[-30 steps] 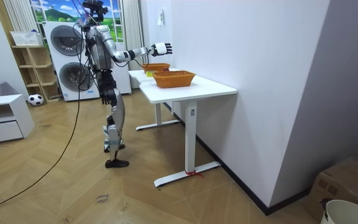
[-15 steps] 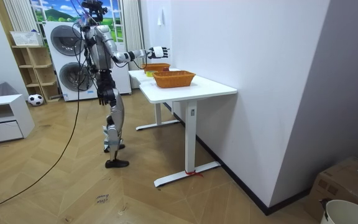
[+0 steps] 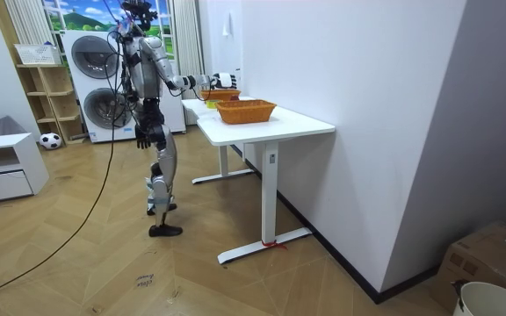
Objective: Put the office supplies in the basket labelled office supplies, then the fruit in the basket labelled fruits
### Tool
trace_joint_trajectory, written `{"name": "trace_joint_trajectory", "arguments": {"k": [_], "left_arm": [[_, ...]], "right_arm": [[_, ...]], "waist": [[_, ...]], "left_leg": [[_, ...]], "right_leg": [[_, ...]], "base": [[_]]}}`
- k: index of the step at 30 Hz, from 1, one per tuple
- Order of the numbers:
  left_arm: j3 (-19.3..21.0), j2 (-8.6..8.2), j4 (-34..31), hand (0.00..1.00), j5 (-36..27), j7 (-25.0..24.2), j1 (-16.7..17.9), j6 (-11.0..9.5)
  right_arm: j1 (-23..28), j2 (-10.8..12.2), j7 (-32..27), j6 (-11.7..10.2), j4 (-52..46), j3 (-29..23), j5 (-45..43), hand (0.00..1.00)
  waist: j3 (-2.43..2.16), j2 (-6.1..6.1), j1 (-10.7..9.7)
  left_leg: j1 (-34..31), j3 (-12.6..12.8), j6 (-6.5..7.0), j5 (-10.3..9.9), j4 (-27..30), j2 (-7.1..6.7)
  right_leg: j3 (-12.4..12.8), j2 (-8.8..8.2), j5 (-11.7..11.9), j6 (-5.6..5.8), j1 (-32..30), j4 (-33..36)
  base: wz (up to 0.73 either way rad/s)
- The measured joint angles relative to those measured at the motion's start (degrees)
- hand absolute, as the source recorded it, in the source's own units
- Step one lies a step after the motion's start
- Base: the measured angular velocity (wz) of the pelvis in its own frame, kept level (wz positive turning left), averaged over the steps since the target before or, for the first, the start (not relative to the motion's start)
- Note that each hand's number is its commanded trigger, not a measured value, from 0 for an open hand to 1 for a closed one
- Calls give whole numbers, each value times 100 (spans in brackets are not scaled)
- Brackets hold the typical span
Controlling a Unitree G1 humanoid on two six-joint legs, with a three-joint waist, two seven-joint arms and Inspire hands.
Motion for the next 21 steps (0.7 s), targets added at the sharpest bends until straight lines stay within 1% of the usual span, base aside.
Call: {"name": "trace_joint_trajectory", "arguments": {"k": [4, 5, 7, 9, 15, 21], "left_arm": [[-72, 2, -15, 0, -6, 0, 2, 7], [-105, 4, -36, 0, -3, -2, 2, 7], [-109, 3, -37, 0, -3, -4, 4, 2], [-109, 4, -36, 0, -3, -4, 7, 2], [-120, 4, -46, 0, -2, -4, -7, -19], [-280, 4, -31, 0, -1, -27, -59, -45]], "right_arm": [[-163, 30, 68, 0, 311, 165, 4, 0], [-177, 28, 66, 3, 430, 195, -7, 0], [-177, 30, 56, 5, 536, 305, -96, 0], [-177, 39, 58, 5, 538, 354, -130, 0], [-186, 36, -21, 2, 641, 367, -236, 0], [-217, 38, -26, -5, 705, 368, -589, 0]], "waist": [[9, 0, 70], [12, -2, 121], [36, 5, 152], [49, 15, 153], [49, 7, 191], [50, 7, 247]], "left_leg": [[0, -36, 2, 1, 4, -12], [-4, -41, 3, 2, 5, -13], [-19, -50, 3, 2, 11, -13], [-44, -61, 3, 2, 22, -14], [-100, -60, 4, 2, 24, -15], [-89, -60, 5, 3, 25, -16]], "right_leg": [[9, 0, 0, 0, 18, -36], [3, -1, 0, 0, 19, -37], [-20, -2, 0, 0, 20, -38], [-56, -5, 0, 0, 13, -39], [-83, -7, 0, 1, -16, -37], [-78, -7, 0, 1, -19, -38]], "base": [[2], [0], [0], [4], [1], [0]]}}
